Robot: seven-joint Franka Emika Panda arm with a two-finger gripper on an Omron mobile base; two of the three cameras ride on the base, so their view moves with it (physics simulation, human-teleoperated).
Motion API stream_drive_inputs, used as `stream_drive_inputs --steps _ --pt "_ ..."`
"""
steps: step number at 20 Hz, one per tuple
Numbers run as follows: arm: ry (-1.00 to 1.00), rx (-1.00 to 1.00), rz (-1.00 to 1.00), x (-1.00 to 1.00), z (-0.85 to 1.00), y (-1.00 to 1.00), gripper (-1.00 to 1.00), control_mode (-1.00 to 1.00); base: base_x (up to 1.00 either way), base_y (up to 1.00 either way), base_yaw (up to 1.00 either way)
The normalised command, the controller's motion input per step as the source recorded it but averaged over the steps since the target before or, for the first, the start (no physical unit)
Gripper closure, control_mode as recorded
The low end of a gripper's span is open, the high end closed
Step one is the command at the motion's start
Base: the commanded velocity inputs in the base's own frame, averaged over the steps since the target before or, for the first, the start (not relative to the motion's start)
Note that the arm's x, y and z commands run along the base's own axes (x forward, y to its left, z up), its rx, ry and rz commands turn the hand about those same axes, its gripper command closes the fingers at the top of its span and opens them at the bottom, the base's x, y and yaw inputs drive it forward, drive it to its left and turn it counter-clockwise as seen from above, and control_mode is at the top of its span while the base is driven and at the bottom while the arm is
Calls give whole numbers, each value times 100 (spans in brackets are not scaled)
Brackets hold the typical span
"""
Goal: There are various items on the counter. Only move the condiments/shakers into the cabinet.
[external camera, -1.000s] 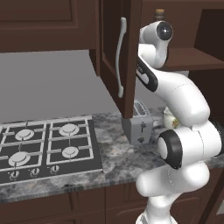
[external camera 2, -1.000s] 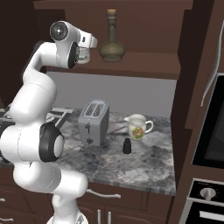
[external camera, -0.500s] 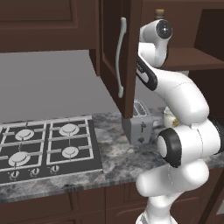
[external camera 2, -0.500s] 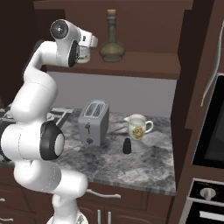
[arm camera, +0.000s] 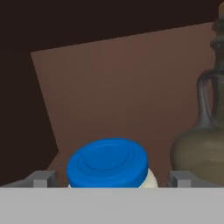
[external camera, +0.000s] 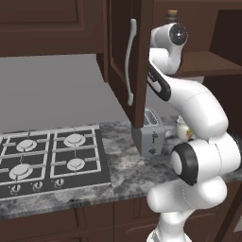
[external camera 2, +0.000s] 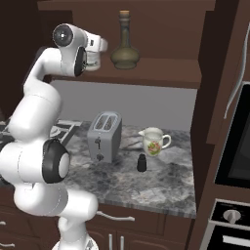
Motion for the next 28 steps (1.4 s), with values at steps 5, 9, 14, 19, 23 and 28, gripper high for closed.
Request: stream_drive_inputs --steps 5,9,14,19,23,28 --pt "-8 -3 0 -24 -2 3 -100 -100 0 0 0" --pt "0 2 0 -96 11 -1 -100 -100 0 0 0" --pt "11 6 -3 -100 18 -17 -100 -100 0 0 0" --pt "36 8 -12 -100 -2 -50 -100 -100 0 0 0" --pt "58 4 -14 -100 -40 -78 -100 -100 0 0 0" --pt "50 4 -4 -93 -100 -100 -100 -100 0 0 0"
